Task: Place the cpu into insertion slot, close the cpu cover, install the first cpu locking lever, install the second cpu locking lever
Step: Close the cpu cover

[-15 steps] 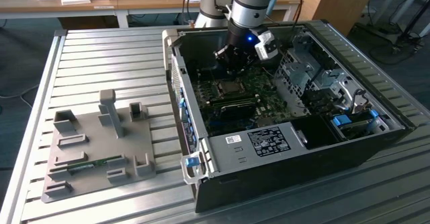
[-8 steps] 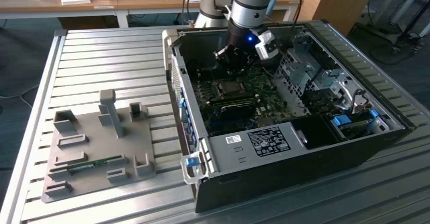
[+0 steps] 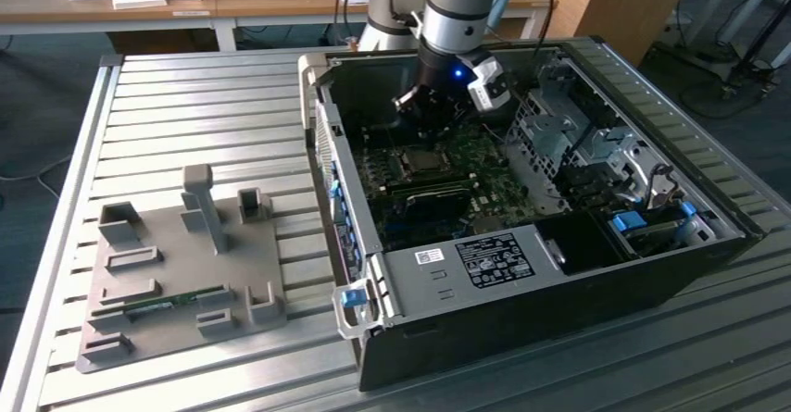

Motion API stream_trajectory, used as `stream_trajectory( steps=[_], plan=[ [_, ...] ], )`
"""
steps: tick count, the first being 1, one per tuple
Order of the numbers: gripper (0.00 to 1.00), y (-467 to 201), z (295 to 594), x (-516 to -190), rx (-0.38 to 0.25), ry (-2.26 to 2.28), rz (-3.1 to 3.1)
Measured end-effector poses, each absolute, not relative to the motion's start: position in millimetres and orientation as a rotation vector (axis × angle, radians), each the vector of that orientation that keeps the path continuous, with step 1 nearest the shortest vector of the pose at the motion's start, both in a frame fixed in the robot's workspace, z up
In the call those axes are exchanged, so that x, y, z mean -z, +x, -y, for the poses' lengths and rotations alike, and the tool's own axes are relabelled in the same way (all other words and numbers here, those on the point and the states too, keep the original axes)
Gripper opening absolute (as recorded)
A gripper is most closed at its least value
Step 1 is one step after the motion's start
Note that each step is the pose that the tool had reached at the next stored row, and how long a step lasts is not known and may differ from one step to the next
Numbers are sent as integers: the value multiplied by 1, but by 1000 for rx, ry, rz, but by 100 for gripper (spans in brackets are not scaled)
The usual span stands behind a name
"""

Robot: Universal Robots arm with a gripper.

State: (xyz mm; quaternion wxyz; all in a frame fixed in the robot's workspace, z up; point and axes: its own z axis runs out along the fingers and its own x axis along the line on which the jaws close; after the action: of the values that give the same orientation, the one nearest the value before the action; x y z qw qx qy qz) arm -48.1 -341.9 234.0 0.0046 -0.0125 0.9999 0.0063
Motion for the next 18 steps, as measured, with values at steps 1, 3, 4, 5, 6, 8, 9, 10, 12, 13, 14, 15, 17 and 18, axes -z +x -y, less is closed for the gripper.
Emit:
stream_trajectory(
  steps=[1, 3, 4, 5, 6, 8, 9, 10, 12, 13, 14, 15, 17, 18],
  plan=[
    [11, -49, 342, -233, -20, -39, -3132],
    [11, -52, 342, -233, -20, -39, -3132],
    [11, -53, 342, -232, -20, -39, -3132],
    [11, -55, 342, -232, -20, -39, -3132],
    [11, -56, 342, -231, -20, -39, -3132],
    [11, -58, 342, -230, -20, -39, -3132],
    [11, -59, 342, -230, -20, -39, -3132],
    [11, -59, 342, -229, -20, -39, -3132],
    [11, -60, 342, -227, -20, -39, -3132],
    [11, -60, 342, -226, -20, -39, -3132],
    [11, -60, 342, -225, -20, -39, -3132],
    [11, -61, 342, -225, -20, -39, -3132],
    [11, -62, 342, -224, -20, -39, -3132],
    [11, -63, 342, -224, -20, -39, -3132]
  ],
)
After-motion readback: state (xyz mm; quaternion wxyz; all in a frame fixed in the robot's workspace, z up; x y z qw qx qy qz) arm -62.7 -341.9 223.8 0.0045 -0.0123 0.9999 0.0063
